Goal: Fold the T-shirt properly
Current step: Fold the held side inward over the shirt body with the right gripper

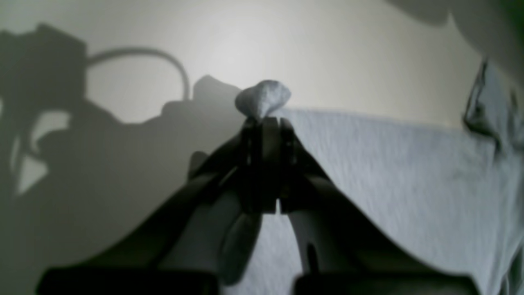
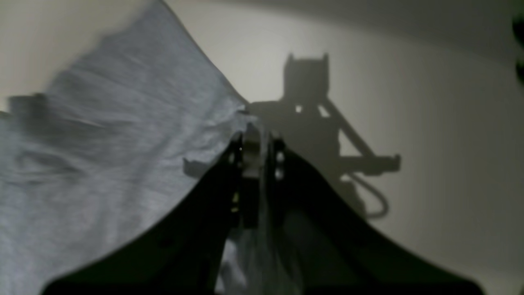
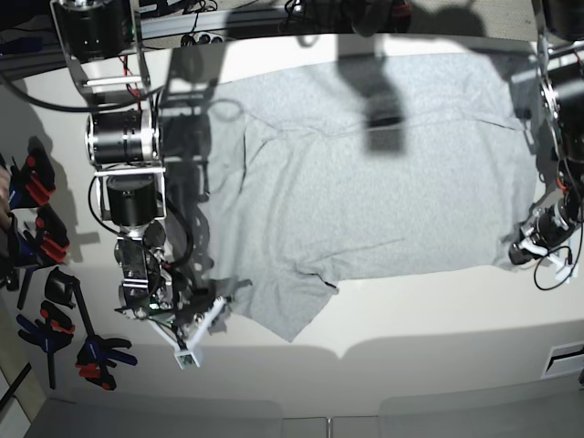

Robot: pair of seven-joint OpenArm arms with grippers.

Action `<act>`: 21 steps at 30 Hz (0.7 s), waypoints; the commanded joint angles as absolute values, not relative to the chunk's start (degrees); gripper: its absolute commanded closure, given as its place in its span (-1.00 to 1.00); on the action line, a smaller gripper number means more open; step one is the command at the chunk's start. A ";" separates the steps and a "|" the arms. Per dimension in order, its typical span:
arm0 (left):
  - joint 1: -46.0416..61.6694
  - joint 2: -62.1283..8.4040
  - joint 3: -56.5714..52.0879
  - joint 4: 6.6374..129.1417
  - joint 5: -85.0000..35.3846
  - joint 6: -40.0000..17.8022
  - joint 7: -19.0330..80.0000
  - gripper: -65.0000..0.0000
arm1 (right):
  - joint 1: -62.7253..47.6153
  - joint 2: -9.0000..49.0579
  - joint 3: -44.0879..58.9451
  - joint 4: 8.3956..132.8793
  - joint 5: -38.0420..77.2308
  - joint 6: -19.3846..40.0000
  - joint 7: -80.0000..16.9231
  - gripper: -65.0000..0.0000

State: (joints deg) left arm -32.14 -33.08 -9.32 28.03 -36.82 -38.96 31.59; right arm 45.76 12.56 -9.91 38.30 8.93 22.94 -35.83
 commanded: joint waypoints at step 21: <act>1.28 -34.30 -9.41 87.59 -21.89 -12.53 28.88 1.00 | 25.08 12.99 1.72 73.34 8.93 26.35 -41.87 1.00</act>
State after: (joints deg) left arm 2.13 -33.04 -8.99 86.74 -21.74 -12.86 30.09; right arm 23.53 12.53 1.72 72.34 8.45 25.65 -43.00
